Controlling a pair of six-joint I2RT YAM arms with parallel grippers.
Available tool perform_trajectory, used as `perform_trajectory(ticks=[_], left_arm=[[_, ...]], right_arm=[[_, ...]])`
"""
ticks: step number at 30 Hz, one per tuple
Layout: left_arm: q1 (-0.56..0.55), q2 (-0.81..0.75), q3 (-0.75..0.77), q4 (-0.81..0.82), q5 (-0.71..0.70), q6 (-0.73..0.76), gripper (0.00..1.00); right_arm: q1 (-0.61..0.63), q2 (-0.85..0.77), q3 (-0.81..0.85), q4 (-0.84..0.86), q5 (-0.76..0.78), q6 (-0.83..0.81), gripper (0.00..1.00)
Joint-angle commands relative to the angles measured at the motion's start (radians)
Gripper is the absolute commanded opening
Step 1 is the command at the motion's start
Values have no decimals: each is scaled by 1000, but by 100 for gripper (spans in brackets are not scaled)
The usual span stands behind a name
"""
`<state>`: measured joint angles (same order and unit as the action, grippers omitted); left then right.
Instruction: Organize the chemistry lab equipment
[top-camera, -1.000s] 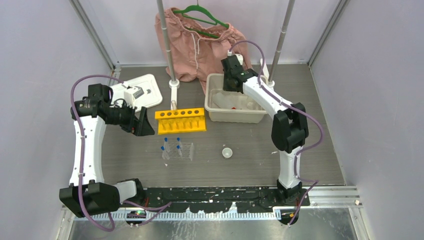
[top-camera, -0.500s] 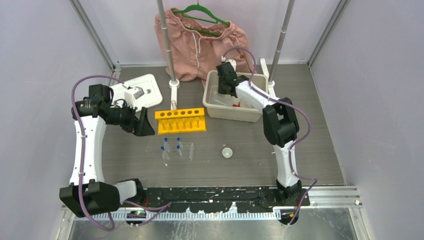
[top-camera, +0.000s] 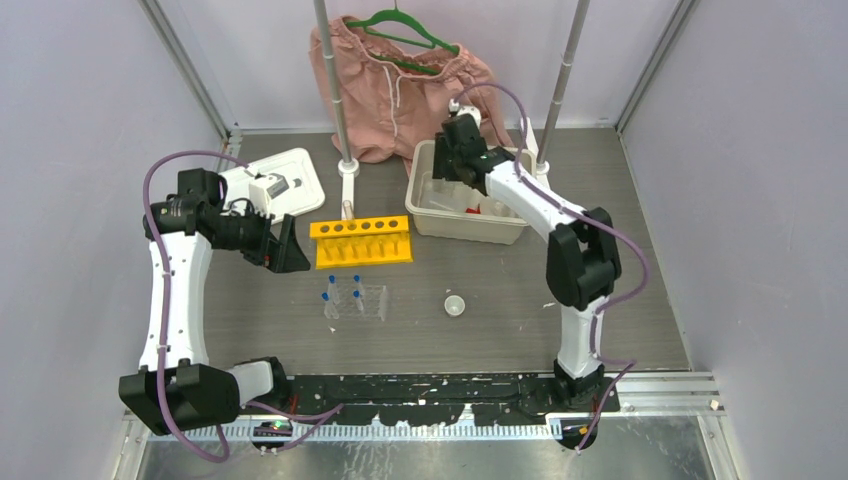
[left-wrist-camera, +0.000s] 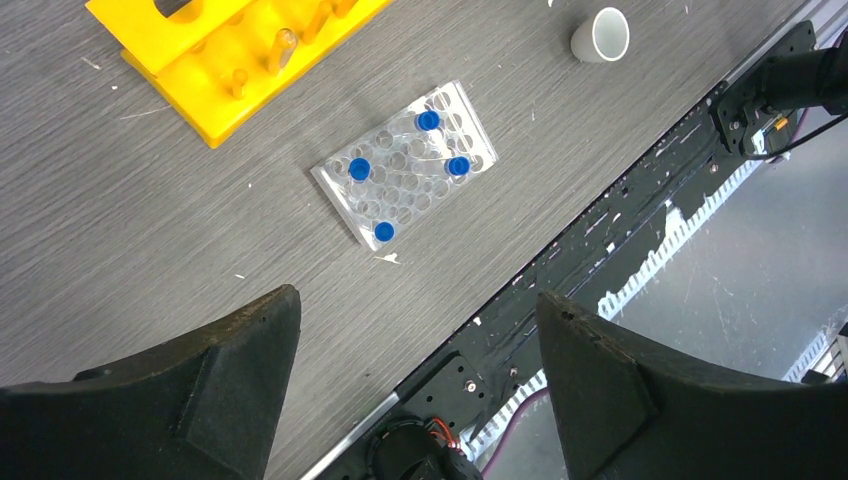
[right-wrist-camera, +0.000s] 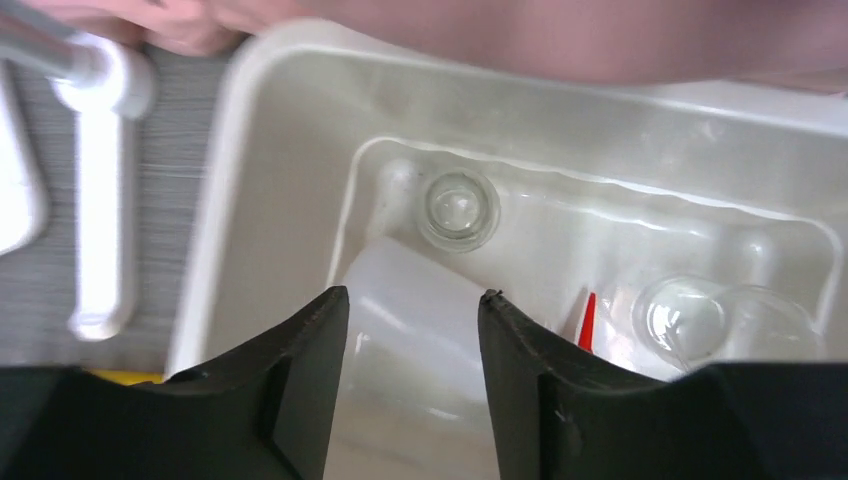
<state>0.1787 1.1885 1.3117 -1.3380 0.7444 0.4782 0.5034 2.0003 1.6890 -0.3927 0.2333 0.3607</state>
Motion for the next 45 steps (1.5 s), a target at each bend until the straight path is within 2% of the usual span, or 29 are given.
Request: perform_trajectory(ticks=[1, 4, 7, 12, 16, 20, 24, 30, 39, 45], left_arm=[[6, -32, 4, 20, 17, -6, 88], [6, -42, 10, 16, 13, -10, 89], [6, -53, 12, 16, 15, -12, 90], [5, -58, 4, 16, 12, -14, 90], [6, -51, -2, 19, 1, -12, 90], [6, -39, 4, 19, -5, -14, 90], [7, -32, 7, 19, -9, -15, 89], [7, -22, 8, 18, -30, -17, 88], [5, -7, 5, 25, -75, -11, 88], [6, 3, -3, 39, -87, -19, 87]], right_arm=[[30, -238, -21, 5, 2, -14, 60], [53, -343, -106, -33, 2, -9, 69], [103, -472, -224, -64, 9, -5, 69], [220, -681, -481, -112, -13, 69, 57], [351, -761, -650, -149, -12, 153, 48], [452, -767, -748, -156, 4, 221, 46], [499, -746, -805, -120, -3, 249, 45], [508, -626, -783, -118, -41, 242, 39], [508, -509, -759, -131, 12, 233, 31], [509, -493, -759, -127, 30, 230, 19]])
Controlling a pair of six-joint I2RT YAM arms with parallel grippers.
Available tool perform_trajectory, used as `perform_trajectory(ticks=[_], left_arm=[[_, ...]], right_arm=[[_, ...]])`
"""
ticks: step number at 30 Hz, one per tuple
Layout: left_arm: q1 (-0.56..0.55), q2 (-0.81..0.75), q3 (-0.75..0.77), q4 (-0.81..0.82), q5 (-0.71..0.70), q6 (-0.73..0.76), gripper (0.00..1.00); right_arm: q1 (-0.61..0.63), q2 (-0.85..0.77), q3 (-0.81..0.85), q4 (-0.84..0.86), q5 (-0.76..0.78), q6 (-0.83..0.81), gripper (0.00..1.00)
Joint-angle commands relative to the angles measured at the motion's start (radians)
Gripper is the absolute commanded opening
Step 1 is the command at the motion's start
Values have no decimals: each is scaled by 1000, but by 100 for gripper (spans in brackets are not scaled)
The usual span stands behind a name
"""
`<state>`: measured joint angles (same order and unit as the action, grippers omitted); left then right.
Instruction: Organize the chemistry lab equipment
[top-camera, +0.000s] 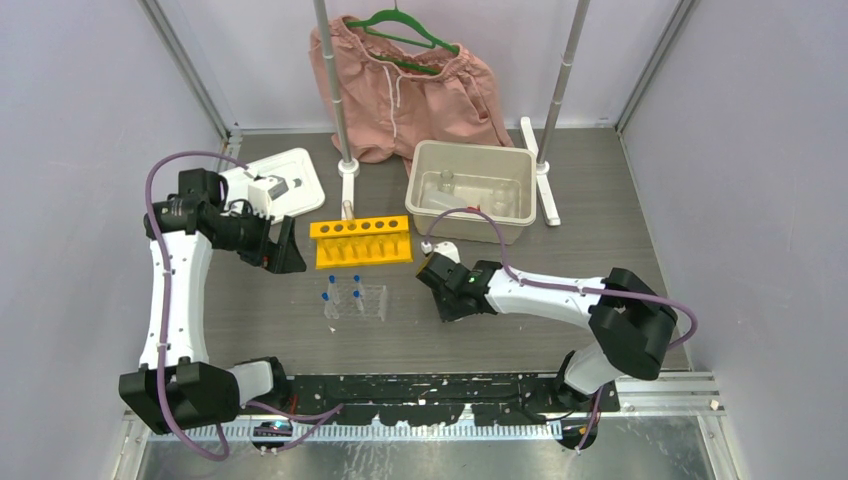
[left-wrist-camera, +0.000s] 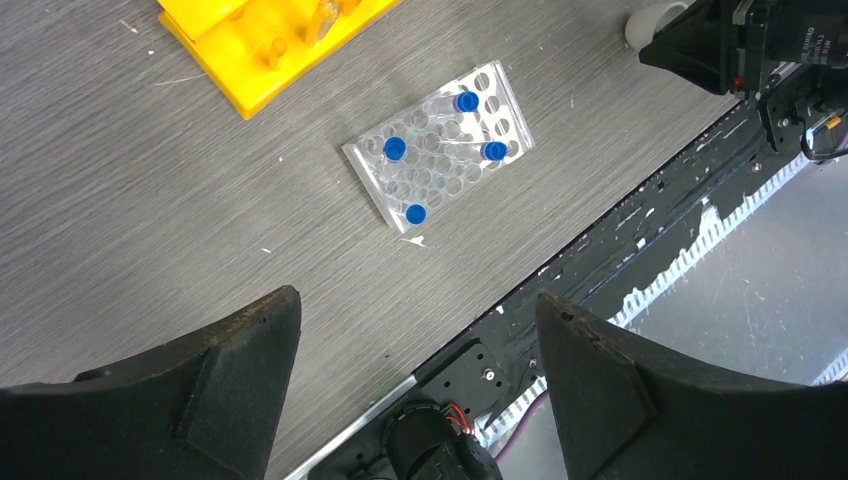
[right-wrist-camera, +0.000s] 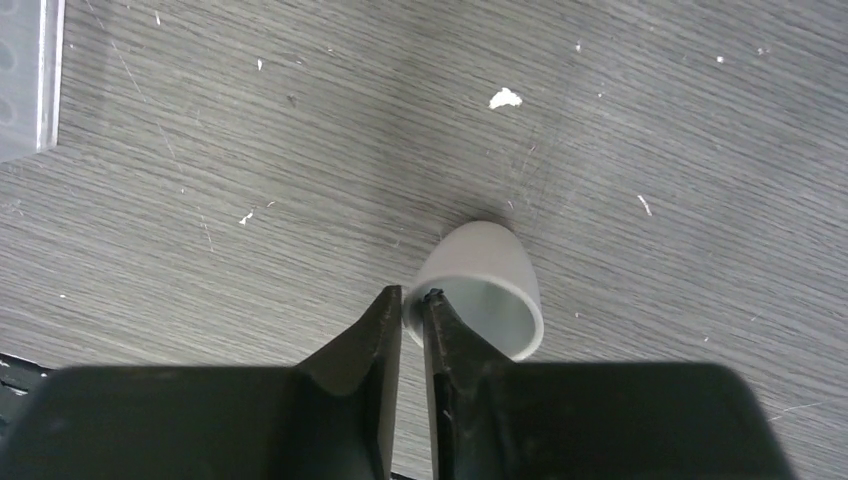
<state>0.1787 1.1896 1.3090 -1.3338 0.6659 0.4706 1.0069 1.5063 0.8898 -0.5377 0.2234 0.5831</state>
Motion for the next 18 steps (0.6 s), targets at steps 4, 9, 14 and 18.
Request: perform_trajectory(ticks=[4, 9, 14, 18], left_arm=[[6, 0, -10, 42, -11, -14, 87], [8, -2, -23, 73, -47, -31, 86], [26, 21, -17, 121, -107, -80, 91], [41, 52, -4, 125, -117, -106, 93]], right_arm=[[5, -22, 59, -5, 72, -5, 6], [3, -68, 140, -108, 135, -52, 1], [-53, -143, 335, -248, 122, -94, 1], [-215, -146, 523, -320, 24, -144, 1]])
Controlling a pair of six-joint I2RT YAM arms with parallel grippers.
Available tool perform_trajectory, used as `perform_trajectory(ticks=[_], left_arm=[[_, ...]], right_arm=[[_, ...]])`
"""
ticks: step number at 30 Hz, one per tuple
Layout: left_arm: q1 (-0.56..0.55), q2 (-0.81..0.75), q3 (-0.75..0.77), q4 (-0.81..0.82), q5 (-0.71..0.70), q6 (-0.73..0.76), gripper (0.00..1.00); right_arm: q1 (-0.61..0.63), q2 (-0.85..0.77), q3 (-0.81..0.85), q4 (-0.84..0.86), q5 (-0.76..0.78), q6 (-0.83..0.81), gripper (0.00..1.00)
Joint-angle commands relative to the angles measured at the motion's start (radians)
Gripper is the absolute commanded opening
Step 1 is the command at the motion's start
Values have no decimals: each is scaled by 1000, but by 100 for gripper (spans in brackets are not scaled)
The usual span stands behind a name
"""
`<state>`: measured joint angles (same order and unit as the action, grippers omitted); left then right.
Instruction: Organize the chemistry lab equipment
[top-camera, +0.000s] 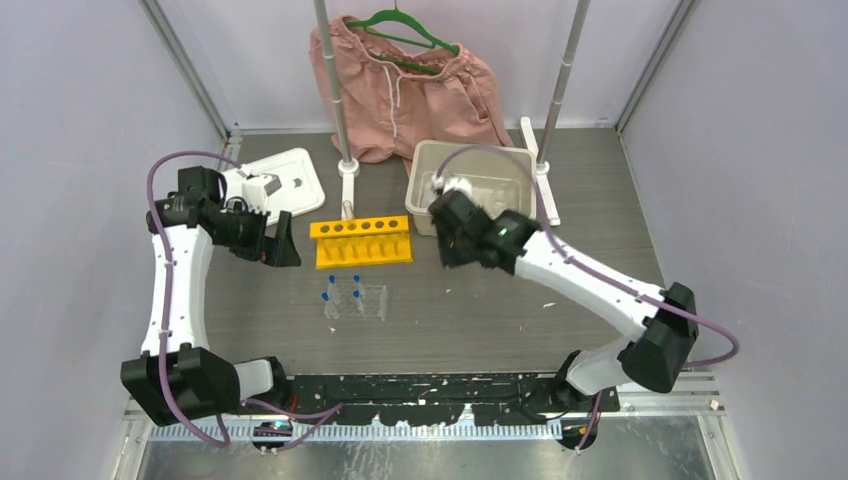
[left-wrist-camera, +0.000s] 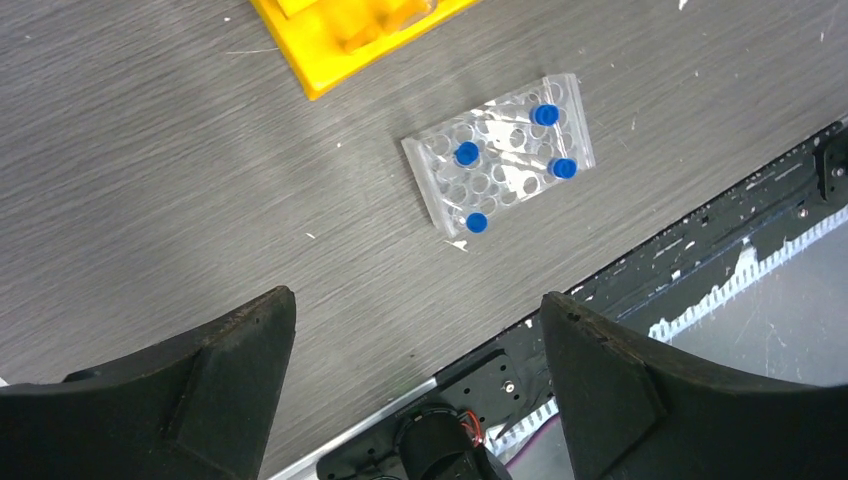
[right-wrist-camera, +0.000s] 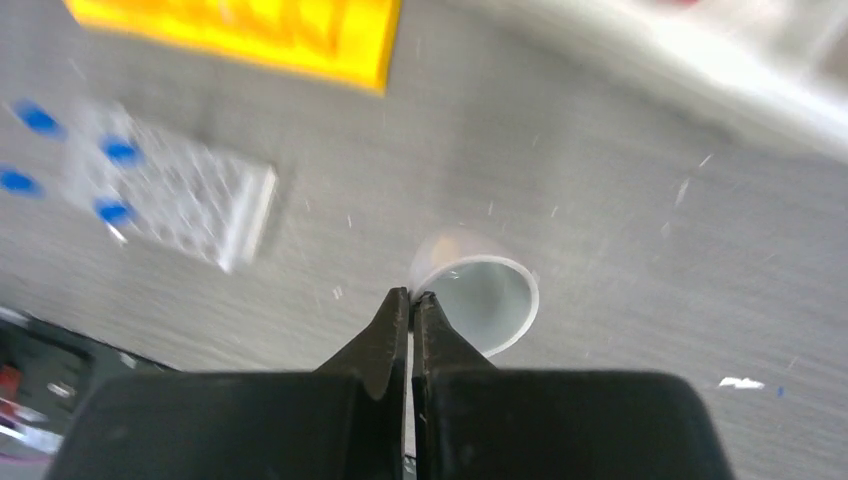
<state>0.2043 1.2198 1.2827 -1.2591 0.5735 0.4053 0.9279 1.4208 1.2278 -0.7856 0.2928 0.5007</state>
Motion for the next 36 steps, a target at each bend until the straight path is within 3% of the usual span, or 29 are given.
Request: perform_trajectory(ticks=[1, 8, 17, 23, 32, 36], left_arm=[[18, 27, 24, 53, -31, -46, 94], [33, 42, 19, 107, -117, -78, 100], [150, 172, 32, 223, -154, -128, 97], [184, 284, 29, 330, -202, -186, 81], [182, 397, 42, 466, -264, -232, 70], [176, 442, 41, 478, -227, -172, 68]], right_arm=[[-174, -46, 231, -85, -63, -74, 1], [-329, 199, 488, -104, -127, -141, 1], [-396, 566, 701, -113, -236, -138, 1], [-396, 662, 683, -92, -252, -136, 1], [-400, 677, 600, -113, -337, -142, 1], [-400, 630, 546, -146, -358, -146, 1]])
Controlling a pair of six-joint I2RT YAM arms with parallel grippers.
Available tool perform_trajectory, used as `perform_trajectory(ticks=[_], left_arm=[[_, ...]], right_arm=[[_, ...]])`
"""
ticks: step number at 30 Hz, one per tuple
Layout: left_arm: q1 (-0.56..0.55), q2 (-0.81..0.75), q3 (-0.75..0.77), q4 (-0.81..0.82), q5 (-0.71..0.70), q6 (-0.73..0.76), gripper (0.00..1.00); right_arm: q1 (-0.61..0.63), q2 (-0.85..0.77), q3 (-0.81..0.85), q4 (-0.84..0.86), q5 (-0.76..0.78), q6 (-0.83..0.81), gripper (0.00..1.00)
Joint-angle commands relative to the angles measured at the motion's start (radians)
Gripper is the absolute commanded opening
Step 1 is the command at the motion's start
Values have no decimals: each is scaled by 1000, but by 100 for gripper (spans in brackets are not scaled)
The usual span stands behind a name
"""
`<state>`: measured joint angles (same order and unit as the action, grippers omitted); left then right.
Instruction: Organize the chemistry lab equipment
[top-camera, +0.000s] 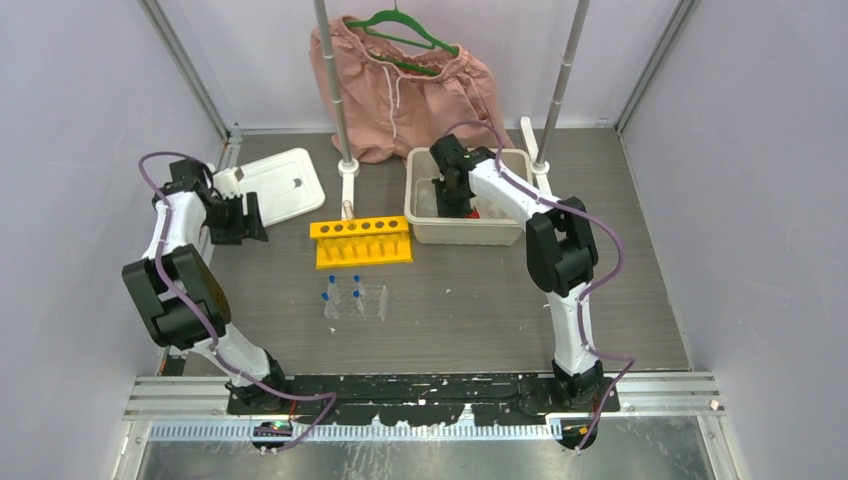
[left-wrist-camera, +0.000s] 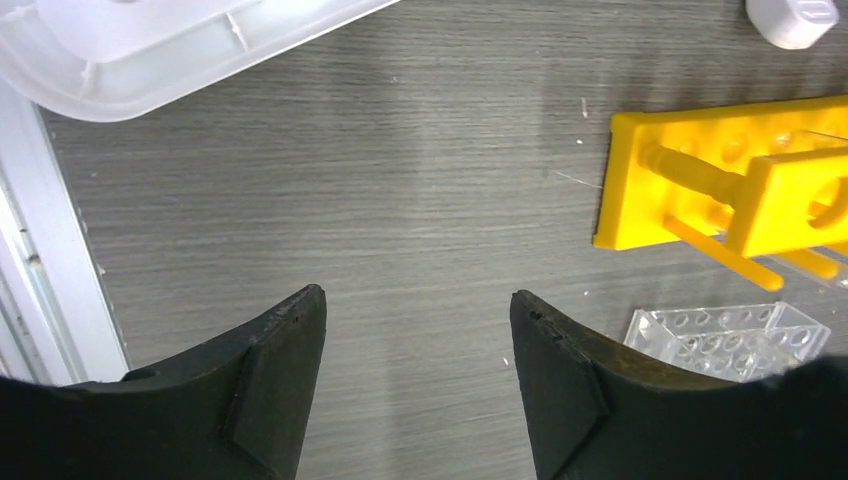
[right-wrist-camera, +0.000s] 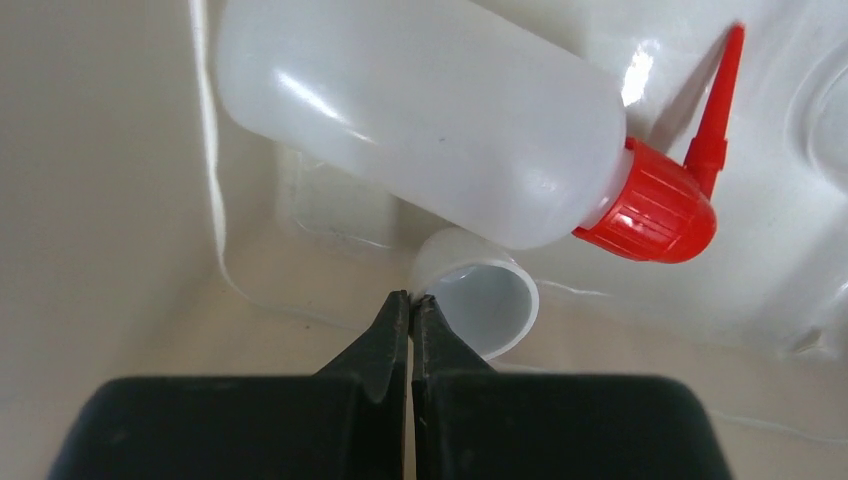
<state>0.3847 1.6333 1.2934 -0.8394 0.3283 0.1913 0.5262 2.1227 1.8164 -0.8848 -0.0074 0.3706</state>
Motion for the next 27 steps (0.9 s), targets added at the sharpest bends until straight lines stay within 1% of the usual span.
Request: perform_trajectory(ticks=[1, 5, 8, 12, 15, 19, 22, 25, 27], left_arm=[[-8, 40, 32, 56, 23, 81, 67], [-28, 78, 53, 41, 24, 199, 67], [-49, 117, 101, 15, 6, 261, 67], [-84, 173, 172, -11, -16, 314, 67], [-106, 207, 202, -10, -32, 352, 67], [-142, 250, 225, 5, -83, 411, 65], [-160, 288, 253, 4, -112, 452, 60], [-176, 327, 285, 5, -146, 471, 56], [-186, 345, 300, 5, -165, 484, 54]], right_arm=[[3, -87, -61, -49, -61, -13, 1], [3, -144, -119, -50, -72, 10, 1], [3, -152, -129, -51, -71, 16, 1], [2, -126, -63, -79, -53, 26, 20], [3, -114, -5, -100, -50, 34, 39], [3, -141, 55, -124, -31, 28, 56], [2, -188, 67, -129, -15, 25, 61], [-3, -234, 63, -127, 4, 23, 62], [-14, -254, 47, -129, 61, 16, 62]])
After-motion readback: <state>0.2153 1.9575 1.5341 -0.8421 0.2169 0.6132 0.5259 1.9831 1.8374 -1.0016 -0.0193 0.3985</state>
